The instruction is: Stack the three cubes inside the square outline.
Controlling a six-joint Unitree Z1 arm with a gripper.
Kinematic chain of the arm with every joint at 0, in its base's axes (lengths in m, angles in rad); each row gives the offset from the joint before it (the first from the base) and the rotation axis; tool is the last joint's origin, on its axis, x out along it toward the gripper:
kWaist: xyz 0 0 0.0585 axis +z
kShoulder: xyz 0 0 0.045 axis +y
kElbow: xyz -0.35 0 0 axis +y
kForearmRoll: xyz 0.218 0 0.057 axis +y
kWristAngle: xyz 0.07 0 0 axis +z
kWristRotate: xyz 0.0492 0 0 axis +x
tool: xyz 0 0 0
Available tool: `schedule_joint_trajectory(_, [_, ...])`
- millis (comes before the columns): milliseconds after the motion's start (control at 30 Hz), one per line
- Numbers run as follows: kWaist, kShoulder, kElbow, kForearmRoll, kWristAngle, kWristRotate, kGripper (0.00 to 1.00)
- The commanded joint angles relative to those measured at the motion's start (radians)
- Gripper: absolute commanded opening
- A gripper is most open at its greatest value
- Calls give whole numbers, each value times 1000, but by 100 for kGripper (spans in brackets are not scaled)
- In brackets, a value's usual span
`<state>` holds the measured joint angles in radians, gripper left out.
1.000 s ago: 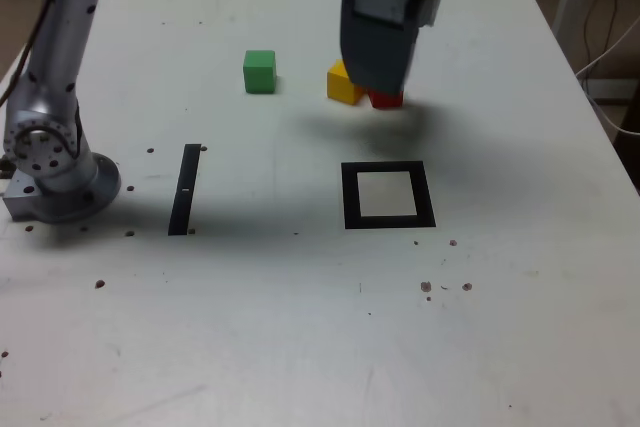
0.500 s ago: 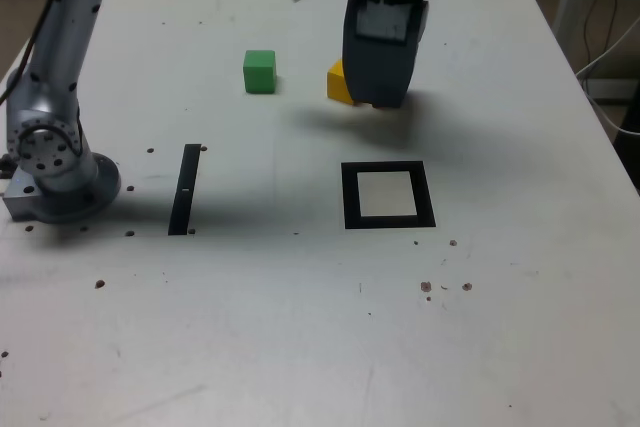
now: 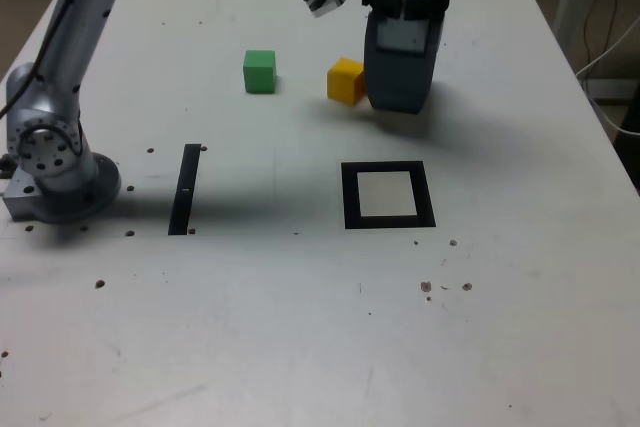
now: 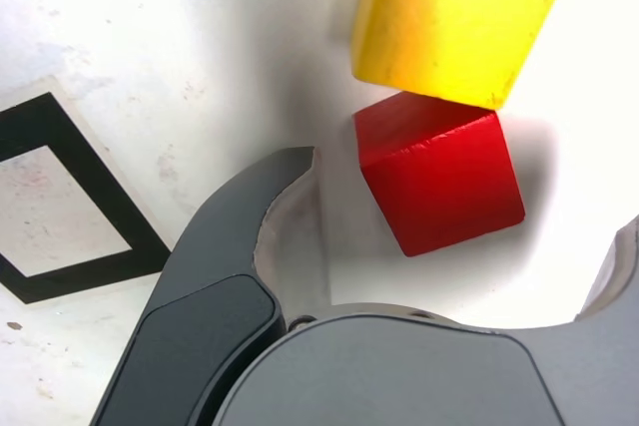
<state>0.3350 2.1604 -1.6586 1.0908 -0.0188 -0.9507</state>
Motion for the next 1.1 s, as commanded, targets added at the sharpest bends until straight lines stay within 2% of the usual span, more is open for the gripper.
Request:
schedule_joint_trajectory(0, [8, 5, -1, -1, -1, -2, 100])
schedule_joint_trajectory(267, [32, -2, 26, -3, -1, -23, 98])
schedule_joint_trajectory(600, [21, 18, 62, 6, 2, -59, 90])
schedule_joint_trajectory(1067, [0, 58, 5, 0, 35, -82, 83])
